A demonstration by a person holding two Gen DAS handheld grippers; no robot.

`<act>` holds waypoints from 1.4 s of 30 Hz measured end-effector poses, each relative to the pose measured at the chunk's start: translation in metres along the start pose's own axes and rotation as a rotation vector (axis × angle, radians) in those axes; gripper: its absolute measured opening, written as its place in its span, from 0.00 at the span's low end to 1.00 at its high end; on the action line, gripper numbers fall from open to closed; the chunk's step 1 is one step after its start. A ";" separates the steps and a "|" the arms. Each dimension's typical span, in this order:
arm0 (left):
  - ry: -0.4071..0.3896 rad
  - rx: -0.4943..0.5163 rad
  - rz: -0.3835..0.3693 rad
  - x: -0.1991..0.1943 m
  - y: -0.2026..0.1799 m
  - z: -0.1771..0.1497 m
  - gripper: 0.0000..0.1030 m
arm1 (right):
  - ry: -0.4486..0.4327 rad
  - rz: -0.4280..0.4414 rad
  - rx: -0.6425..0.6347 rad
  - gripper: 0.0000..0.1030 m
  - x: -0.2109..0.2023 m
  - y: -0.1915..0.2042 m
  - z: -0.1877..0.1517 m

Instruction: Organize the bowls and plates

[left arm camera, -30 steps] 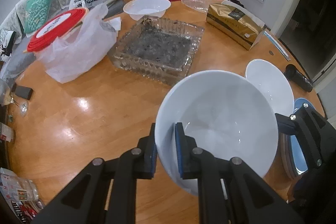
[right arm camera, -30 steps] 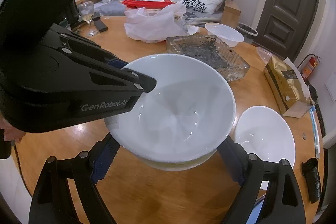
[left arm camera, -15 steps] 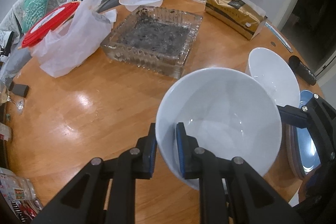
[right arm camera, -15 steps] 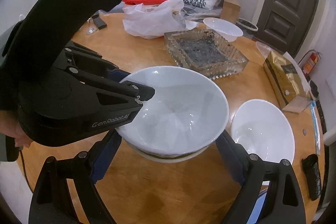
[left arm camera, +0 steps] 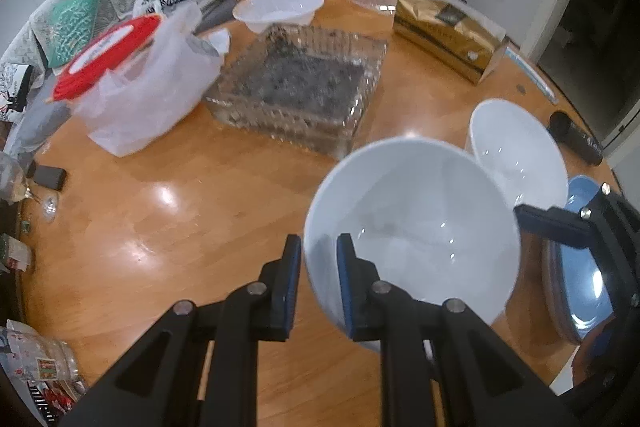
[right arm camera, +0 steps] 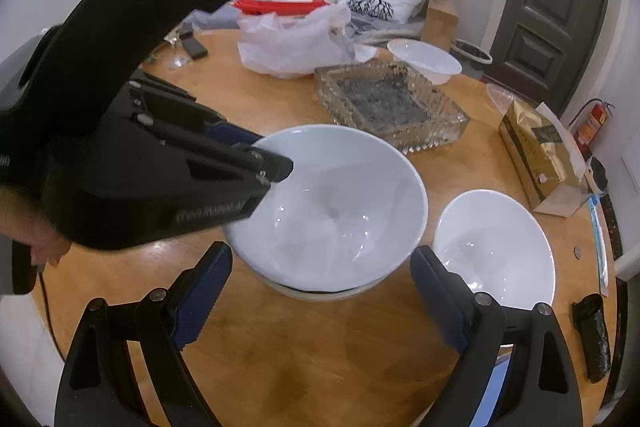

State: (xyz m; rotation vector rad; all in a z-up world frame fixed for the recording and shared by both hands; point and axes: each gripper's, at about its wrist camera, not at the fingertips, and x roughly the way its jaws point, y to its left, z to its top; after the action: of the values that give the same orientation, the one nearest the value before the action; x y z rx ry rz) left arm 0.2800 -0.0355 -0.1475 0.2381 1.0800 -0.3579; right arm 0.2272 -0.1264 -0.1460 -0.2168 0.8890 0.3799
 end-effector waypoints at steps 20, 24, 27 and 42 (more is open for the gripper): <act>-0.009 0.089 -0.124 -0.010 -0.093 0.068 0.32 | -0.030 -0.076 0.085 0.97 -0.057 -0.097 -0.040; 0.064 0.110 -0.108 0.016 -0.107 0.079 0.32 | 0.005 -0.069 0.116 0.97 -0.045 -0.115 -0.046; 0.078 0.122 -0.093 0.026 -0.111 0.081 0.32 | 0.029 -0.045 0.147 0.97 -0.035 -0.128 -0.050; 0.136 0.150 -0.084 0.056 -0.116 0.081 0.14 | 0.138 0.040 0.142 0.97 0.012 -0.132 -0.047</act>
State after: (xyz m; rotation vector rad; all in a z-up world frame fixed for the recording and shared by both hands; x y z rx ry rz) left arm 0.3237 -0.1800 -0.1622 0.3552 1.2012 -0.5051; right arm 0.2550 -0.2599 -0.1809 -0.0954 1.0528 0.3401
